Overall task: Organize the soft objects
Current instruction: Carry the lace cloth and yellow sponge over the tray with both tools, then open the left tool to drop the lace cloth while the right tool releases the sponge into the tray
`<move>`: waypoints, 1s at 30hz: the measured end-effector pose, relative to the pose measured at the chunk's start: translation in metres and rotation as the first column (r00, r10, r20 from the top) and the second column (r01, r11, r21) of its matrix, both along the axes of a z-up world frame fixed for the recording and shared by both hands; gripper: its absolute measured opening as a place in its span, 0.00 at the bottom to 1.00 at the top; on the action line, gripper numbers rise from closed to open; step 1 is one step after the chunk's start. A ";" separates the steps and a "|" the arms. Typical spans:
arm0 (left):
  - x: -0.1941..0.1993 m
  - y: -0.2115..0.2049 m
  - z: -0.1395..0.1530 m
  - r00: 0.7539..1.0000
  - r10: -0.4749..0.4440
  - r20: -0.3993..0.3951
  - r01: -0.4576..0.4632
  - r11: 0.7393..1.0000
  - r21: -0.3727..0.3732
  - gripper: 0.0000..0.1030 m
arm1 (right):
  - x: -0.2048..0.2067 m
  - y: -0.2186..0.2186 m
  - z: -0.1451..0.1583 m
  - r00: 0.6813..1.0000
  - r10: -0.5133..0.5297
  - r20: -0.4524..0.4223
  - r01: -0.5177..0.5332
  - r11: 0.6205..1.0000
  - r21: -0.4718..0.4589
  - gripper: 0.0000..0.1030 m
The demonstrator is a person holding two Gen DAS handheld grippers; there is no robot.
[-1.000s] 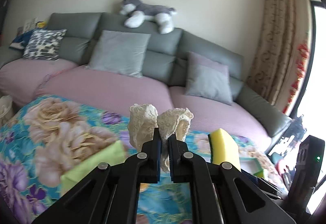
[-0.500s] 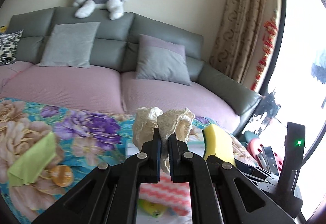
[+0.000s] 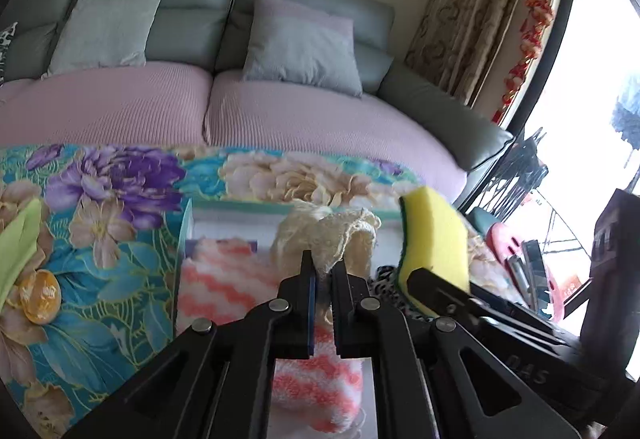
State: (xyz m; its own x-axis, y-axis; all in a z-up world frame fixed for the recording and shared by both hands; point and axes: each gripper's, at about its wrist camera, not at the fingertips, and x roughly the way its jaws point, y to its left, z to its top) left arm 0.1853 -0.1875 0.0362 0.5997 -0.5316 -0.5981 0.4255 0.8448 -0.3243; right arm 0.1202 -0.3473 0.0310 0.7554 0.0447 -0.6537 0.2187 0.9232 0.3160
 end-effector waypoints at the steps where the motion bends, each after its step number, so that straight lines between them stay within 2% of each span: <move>1: 0.002 -0.001 -0.003 1.000 0.005 -0.011 -0.005 1.000 0.008 0.06 | 0.000 0.001 0.000 1.000 0.002 -0.001 -0.002 1.000 -0.004 0.66; 7: 0.011 0.000 -0.022 0.995 0.060 -0.075 -0.053 0.994 0.095 0.07 | 0.001 0.006 0.000 1.000 0.015 -0.005 -0.015 1.000 -0.023 0.66; 10: 0.012 0.008 -0.025 0.993 0.064 -0.104 -0.056 0.996 0.076 0.07 | 0.001 0.007 0.000 1.000 0.013 -0.009 -0.013 0.999 -0.032 0.67; 13: 0.010 0.011 -0.020 0.993 0.064 -0.097 -0.056 0.996 0.075 0.09 | 0.002 0.008 0.001 1.000 0.011 -0.015 -0.011 0.999 -0.038 0.69; 14: 0.009 0.012 -0.018 0.994 0.062 -0.095 -0.055 0.995 0.079 0.13 | 0.002 0.008 0.001 1.000 0.006 -0.017 -0.007 0.999 -0.041 0.70; 18: 0.006 0.015 -0.010 0.993 0.062 -0.101 -0.055 0.996 0.074 0.41 | 0.003 0.006 0.000 1.000 -0.003 -0.029 0.002 0.999 -0.045 0.77; 21: 0.004 0.019 -0.003 0.992 0.075 -0.101 -0.068 0.995 0.070 0.48 | 0.003 0.006 0.000 0.999 -0.009 -0.034 0.008 0.999 -0.049 0.82; 29: -0.003 0.038 0.013 0.989 0.128 -0.073 -0.123 0.990 0.071 0.61 | 0.001 0.009 0.004 0.999 -0.018 -0.046 0.014 0.996 -0.091 0.90; 30: -0.003 0.040 0.014 0.988 0.139 -0.071 -0.134 0.988 0.076 0.65 | 0.000 0.010 0.006 0.999 -0.020 -0.043 0.016 0.995 -0.099 0.92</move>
State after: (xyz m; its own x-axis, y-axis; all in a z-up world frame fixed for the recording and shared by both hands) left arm 0.1818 -0.1474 0.0498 0.6152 -0.4023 -0.6780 0.2809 0.9154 -0.2882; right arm 0.1202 -0.3377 0.0370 0.7260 -0.0346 -0.6868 0.2471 0.9452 0.2136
